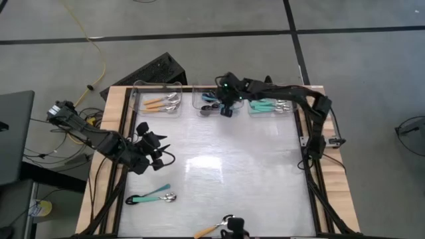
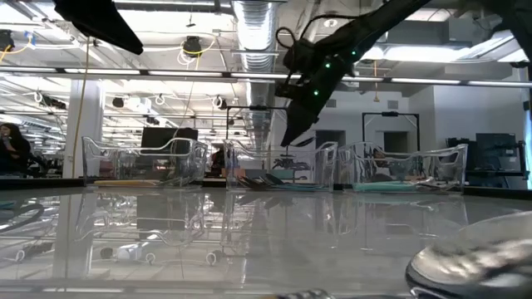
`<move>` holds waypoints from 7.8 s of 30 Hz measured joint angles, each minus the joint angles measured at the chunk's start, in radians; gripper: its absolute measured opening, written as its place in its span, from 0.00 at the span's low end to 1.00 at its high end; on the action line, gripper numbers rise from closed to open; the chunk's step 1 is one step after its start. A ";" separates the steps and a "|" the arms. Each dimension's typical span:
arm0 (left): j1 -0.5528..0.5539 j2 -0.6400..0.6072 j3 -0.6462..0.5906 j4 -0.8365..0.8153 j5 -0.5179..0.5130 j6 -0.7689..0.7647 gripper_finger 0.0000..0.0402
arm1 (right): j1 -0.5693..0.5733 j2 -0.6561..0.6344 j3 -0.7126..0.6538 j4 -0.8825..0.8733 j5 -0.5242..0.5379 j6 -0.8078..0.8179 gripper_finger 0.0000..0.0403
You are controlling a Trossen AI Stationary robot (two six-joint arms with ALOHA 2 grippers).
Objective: Sort silverware by color (type)
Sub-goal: Put the blue spoon into the middle transparent bin, then put the light green spoon into the right transparent bin, then put the blue spoon into the middle transparent bin
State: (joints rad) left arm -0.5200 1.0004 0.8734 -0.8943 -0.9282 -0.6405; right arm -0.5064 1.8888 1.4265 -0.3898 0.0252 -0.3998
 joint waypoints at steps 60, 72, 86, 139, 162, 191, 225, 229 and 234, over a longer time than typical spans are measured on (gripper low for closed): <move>-0.370 0.609 0.001 0.215 0.711 -0.267 0.37 | 0.546 -0.520 -0.108 -0.527 -0.225 0.793 0.63; -0.397 0.681 0.003 0.245 0.757 -0.261 0.21 | 0.641 -0.471 -0.108 -0.482 -0.216 0.906 0.63; -0.259 0.425 -0.004 0.209 0.539 -0.192 0.06 | 0.848 -0.469 -0.108 -0.476 -0.025 1.030 0.63; 0.228 0.206 0.001 1.086 0.124 0.039 0.40 | 0.650 -0.433 -0.155 0.127 0.468 0.956 0.18; 0.145 -0.001 0.000 0.605 -0.022 -0.193 0.55 | 0.124 -0.881 -1.112 0.957 0.762 1.891 0.18; 0.178 0.016 0.000 0.623 0.082 -0.243 0.55 | 0.064 -0.495 -1.053 1.347 0.739 2.355 0.71; -0.318 0.328 0.000 0.095 0.727 -0.219 0.55 | 0.802 -0.496 -0.545 0.719 -0.221 1.188 0.71; -0.366 0.427 0.000 0.042 0.731 -0.306 0.55 | 0.808 -0.496 -0.546 0.722 -0.205 1.218 0.71; -0.399 0.492 -0.064 0.111 0.796 -0.377 0.55 | 0.811 -0.496 -0.546 0.721 -0.206 1.245 0.71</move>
State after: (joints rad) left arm -0.9193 1.4929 0.8089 -0.7834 -0.1327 -1.0180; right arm 0.3043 1.3930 0.8803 0.3313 -0.1806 0.8455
